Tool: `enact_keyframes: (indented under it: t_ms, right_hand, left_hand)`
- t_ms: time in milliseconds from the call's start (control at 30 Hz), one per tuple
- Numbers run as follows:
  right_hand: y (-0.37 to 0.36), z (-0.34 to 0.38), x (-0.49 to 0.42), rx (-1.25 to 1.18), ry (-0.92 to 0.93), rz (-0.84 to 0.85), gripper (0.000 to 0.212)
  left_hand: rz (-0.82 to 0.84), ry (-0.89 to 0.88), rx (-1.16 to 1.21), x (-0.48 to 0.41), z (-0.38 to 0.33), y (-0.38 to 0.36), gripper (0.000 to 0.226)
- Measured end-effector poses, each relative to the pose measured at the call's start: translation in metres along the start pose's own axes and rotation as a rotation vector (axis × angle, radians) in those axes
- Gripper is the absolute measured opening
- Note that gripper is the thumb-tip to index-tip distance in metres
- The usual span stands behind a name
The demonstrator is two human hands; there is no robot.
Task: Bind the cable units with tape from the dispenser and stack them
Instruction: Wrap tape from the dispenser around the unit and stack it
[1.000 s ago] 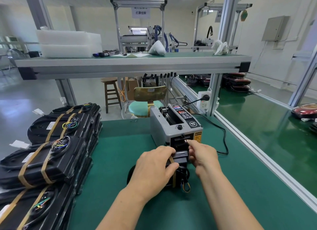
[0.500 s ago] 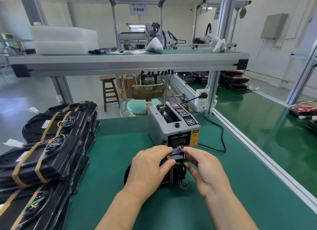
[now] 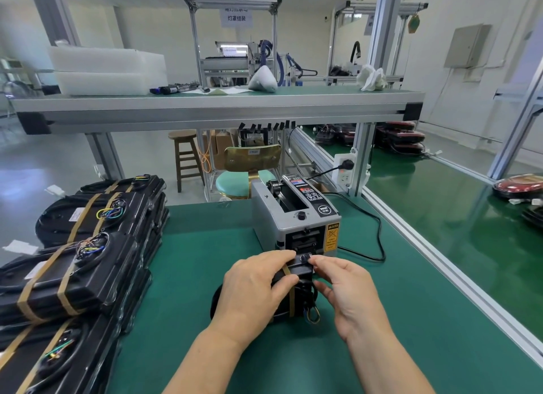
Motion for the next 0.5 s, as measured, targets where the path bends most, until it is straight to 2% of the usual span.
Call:
enact_keyframes:
  t_ms: [500]
  right_hand:
    - [-0.0010, -0.0008, -0.0011, 0.018, -0.009, 0.002, 0.020]
  left_hand:
    - [-0.030, -0.017, 0.019, 0.0006, -0.0004, -0.0005, 0.035]
Point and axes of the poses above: each hand's wrist, its own x-axis away from the middle knuckle, its own y-axis out of the back of the hand, z = x × y, the point moved 1 cm from there along -x, towards the middle knuckle, and after that the axes turned 1 degree about x, right-handed, at the moved point
